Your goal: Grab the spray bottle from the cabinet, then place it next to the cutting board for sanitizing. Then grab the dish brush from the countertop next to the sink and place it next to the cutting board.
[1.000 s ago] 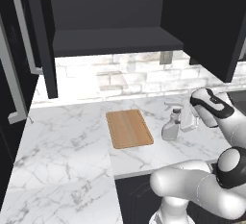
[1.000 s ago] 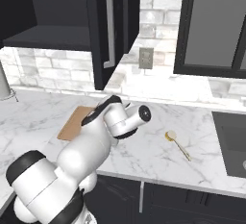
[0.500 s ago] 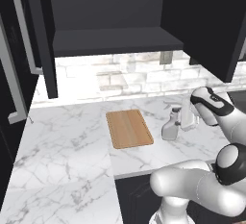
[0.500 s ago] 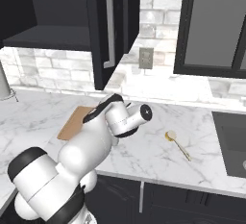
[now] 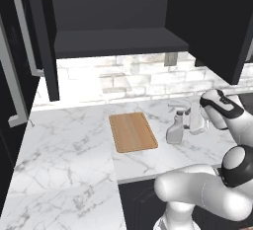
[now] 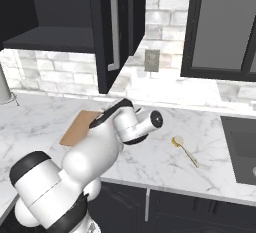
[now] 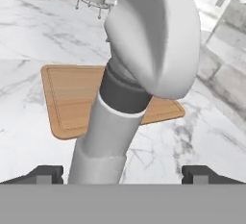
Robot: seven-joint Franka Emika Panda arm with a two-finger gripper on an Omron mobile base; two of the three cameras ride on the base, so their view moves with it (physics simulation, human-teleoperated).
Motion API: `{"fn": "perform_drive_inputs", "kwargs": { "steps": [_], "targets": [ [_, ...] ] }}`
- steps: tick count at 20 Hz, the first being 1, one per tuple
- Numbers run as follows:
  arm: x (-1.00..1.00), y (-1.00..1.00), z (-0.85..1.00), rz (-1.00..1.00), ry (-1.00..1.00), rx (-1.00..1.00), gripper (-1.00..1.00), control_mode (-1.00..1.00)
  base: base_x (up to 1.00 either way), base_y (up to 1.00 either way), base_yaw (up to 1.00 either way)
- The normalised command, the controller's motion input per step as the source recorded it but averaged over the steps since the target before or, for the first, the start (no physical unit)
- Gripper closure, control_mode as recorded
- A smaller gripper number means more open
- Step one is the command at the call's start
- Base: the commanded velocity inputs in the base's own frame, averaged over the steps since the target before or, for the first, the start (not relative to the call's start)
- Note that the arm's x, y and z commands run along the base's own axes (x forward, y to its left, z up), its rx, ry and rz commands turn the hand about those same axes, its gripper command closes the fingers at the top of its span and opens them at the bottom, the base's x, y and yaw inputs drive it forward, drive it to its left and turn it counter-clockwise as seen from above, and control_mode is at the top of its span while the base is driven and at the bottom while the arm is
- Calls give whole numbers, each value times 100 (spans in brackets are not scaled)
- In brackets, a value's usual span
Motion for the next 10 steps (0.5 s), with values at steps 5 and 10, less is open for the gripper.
{"fn": "perform_drive_inputs", "kwargs": {
  "steps": [5,10],
  "targets": [
    [-23,-68,1,0,0,4,-100,-100,0,0,0],
    [-28,-48,13,-13,15,0,-100,-100,0,0,0]
  ]
}}
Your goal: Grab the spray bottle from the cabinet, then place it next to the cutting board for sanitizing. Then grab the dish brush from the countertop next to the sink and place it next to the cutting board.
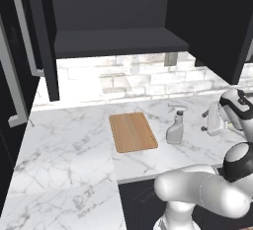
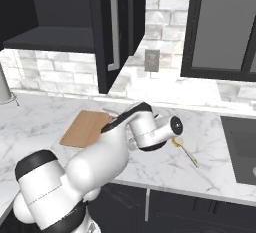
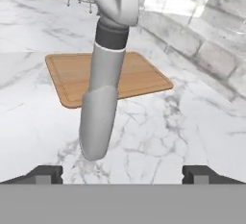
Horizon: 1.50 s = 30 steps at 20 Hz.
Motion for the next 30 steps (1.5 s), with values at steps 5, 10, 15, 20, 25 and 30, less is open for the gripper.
{"fn": "perform_drive_inputs", "kwargs": {
  "steps": [5,10,15,20,25,30],
  "targets": [
    [-6,-81,14,-14,22,-1,-100,-100,0,0,0],
    [0,-77,4,-18,24,-8,-100,-100,0,0,0],
    [0,-90,0,-18,17,-6,-100,-100,0,0,0],
    [-2,-63,-18,-19,5,-1,-100,-100,0,0,0],
    [-9,-56,-38,-17,0,0,-100,-100,0,0,0],
    [-7,-31,-47,-15,0,-2,-100,-100,0,0,0]
  ]
}}
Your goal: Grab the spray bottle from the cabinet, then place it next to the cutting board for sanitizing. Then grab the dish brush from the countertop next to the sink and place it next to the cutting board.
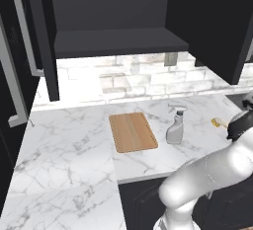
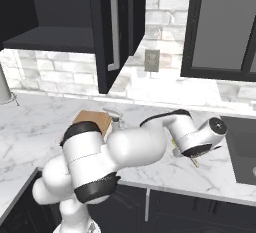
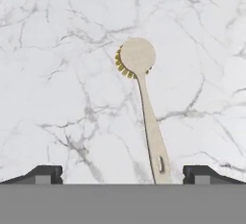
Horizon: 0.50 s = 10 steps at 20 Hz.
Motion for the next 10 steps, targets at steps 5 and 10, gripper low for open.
{"fn": "perform_drive_inputs", "kwargs": {
  "steps": [5,10],
  "targets": [
    [0,-2,-22,-14,0,-5,-100,-100,0,0,0],
    [0,0,-2,-5,0,0,-100,-100,0,0,0]
  ]
}}
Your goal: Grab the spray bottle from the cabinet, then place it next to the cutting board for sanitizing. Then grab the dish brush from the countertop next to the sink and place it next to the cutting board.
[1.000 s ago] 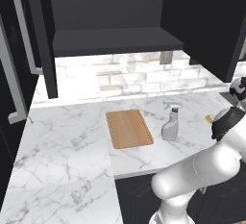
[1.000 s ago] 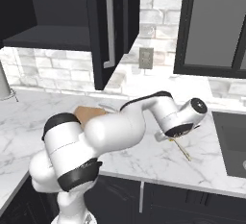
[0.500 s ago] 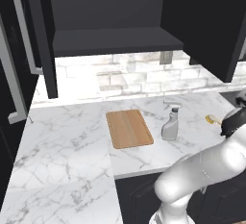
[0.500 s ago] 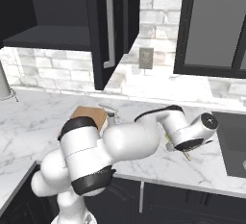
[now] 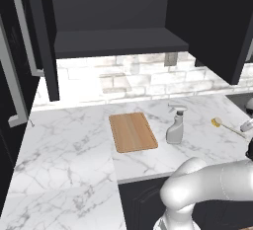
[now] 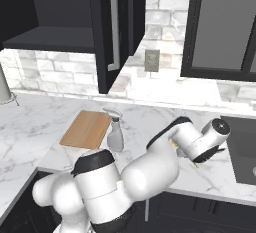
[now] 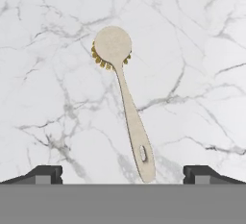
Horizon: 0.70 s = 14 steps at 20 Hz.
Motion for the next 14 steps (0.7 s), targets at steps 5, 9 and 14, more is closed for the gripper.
{"fn": "perform_drive_inputs", "kwargs": {
  "steps": [5,9,14],
  "targets": [
    [-25,0,-3,7,-6,0,-100,-100,0,0,0],
    [-19,10,-10,7,-14,0,-100,-100,0,0,0],
    [0,15,-4,4,-8,0,-100,-100,0,0,0]
  ]
}}
